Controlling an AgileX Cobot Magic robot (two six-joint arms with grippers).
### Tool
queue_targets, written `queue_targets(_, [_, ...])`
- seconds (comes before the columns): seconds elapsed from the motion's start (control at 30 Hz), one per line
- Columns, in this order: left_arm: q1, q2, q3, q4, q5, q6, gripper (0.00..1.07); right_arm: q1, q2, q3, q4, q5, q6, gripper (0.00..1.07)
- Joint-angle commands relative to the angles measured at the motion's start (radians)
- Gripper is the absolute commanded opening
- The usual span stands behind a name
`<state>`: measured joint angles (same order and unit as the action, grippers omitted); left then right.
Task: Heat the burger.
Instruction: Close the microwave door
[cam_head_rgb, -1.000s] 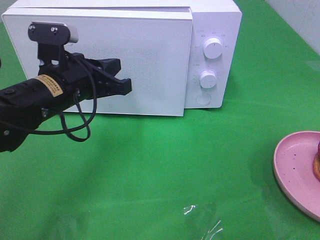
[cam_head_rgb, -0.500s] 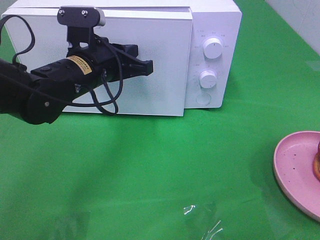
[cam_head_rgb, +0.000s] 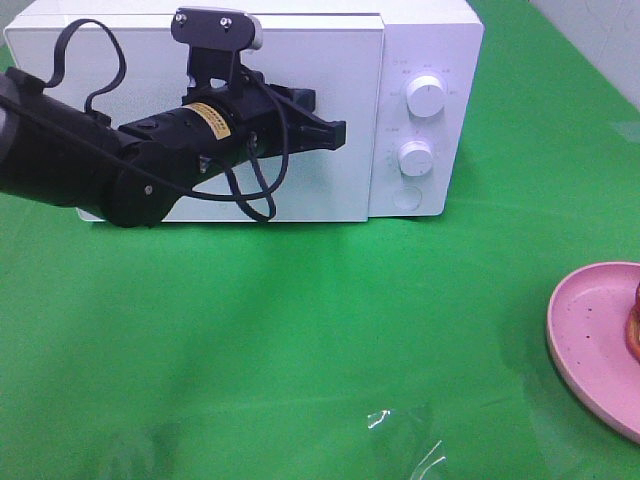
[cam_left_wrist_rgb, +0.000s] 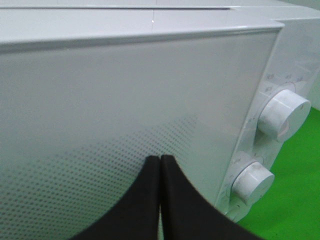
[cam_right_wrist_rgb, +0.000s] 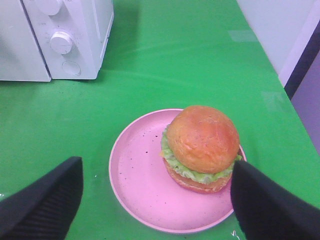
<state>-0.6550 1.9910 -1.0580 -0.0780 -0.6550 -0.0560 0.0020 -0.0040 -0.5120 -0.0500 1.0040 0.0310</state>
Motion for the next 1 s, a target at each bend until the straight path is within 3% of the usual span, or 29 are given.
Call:
queue_targets(0.03, [0.014,0.033,-0.073,-0.121,-0.022,0.047,0.0,-0.005,-0.024,0.005,0.002,-0.002,0.002,0.76])
queue_targets(0.17, [0.014,0.058,-0.109,-0.163,-0.022,0.078,0.0,-0.005,-0.024,0.005,0.002,-0.002,0.002,0.76])
queue_targets(0.37, [0.013,0.062,-0.115,-0.157,-0.011,0.078,0.0,-0.005,-0.024,0.005,0.002,-0.002,0.002,0.76])
queue_targets(0.53, [-0.011,0.03,-0.113,-0.154,0.123,0.078,0.0,-0.005,-0.024,0.005,0.002,-0.002,0.002,0.76])
queue_targets(0.6, [-0.033,0.004,-0.101,-0.154,0.208,0.078,0.1,-0.005,-0.024,0.005,0.002,-0.002,0.002,0.76])
queue_targets(0.63, [-0.033,0.004,-0.101,-0.154,0.208,0.078,0.1,-0.005,-0.024,0.005,0.002,-0.002,0.002,0.76])
queue_targets(0.67, [-0.043,-0.015,-0.083,-0.153,0.237,0.078,0.2,-0.005,-0.024,0.005,0.002,-0.002,0.002,0.76])
queue_targets(0.77, [-0.049,-0.025,-0.069,-0.152,0.252,0.078,0.26,-0.005,-0.024,0.005,0.002,-0.002,0.002,0.76])
queue_targets(0.83, [-0.08,-0.08,-0.023,-0.15,0.359,0.078,0.7,-0.005,-0.024,0.005,0.002,-0.002,0.002,0.76])
queue_targets(0.87, [-0.08,-0.08,-0.023,-0.15,0.359,0.078,0.7,-0.005,-0.024,0.005,0.002,-0.002,0.002,0.76])
queue_targets(0.9, [-0.087,-0.092,-0.016,-0.15,0.384,0.078,0.8,-0.005,-0.024,0.005,0.002,-0.002,0.002,0.76])
queue_targets(0.93, [-0.087,-0.092,-0.016,-0.15,0.384,0.078,0.8,-0.005,-0.024,0.005,0.002,-0.002,0.002,0.76])
queue_targets(1.0, [-0.109,-0.144,-0.014,-0.143,0.581,0.078,1.02,-0.005,-0.024,0.005,0.002,-0.002,0.002,0.76])
